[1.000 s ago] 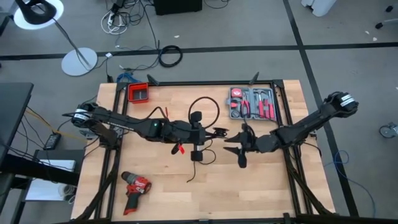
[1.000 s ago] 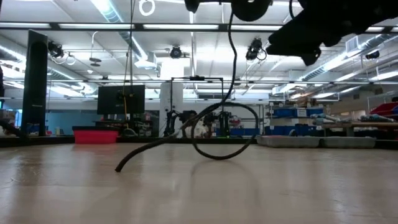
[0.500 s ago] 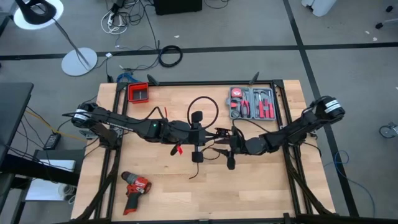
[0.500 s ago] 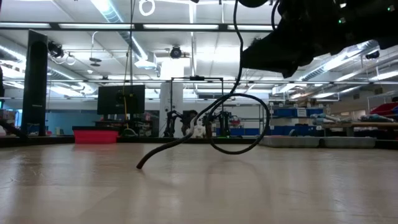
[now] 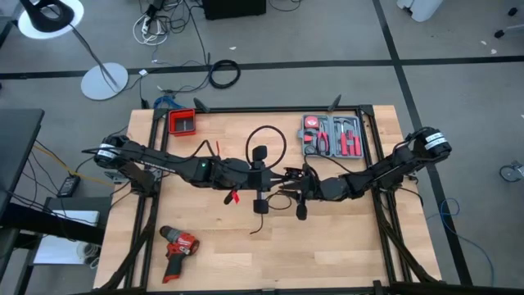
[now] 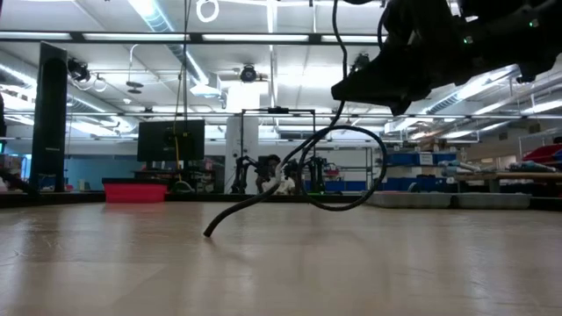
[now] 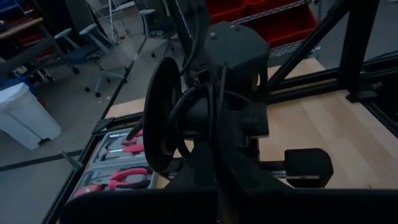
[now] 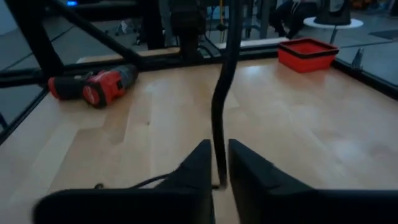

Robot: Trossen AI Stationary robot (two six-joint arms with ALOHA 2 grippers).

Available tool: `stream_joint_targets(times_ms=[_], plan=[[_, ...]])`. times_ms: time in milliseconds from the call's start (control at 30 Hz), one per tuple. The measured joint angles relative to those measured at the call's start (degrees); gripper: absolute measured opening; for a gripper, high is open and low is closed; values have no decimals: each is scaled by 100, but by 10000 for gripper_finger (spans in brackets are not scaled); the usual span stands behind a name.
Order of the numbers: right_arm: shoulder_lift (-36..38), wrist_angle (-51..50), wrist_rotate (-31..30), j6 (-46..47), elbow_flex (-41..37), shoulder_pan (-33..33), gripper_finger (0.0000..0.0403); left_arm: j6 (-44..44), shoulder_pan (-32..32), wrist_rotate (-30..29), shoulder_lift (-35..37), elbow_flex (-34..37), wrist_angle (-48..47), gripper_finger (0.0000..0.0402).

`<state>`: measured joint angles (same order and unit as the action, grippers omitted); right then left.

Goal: Coil cords
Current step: Coil the black wire onto the black spool

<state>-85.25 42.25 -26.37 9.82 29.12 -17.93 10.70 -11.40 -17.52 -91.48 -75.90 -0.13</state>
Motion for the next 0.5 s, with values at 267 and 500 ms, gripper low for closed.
stream_joint_targets(times_ms=[267, 500], plan=[[371, -1141, 70, 186, 0, -207, 8, -86, -7, 0, 0, 0, -600, 0], [1532, -2456, 58, 159, 0, -597, 7, -371, -7, 0, 0, 0, -1312, 0]])
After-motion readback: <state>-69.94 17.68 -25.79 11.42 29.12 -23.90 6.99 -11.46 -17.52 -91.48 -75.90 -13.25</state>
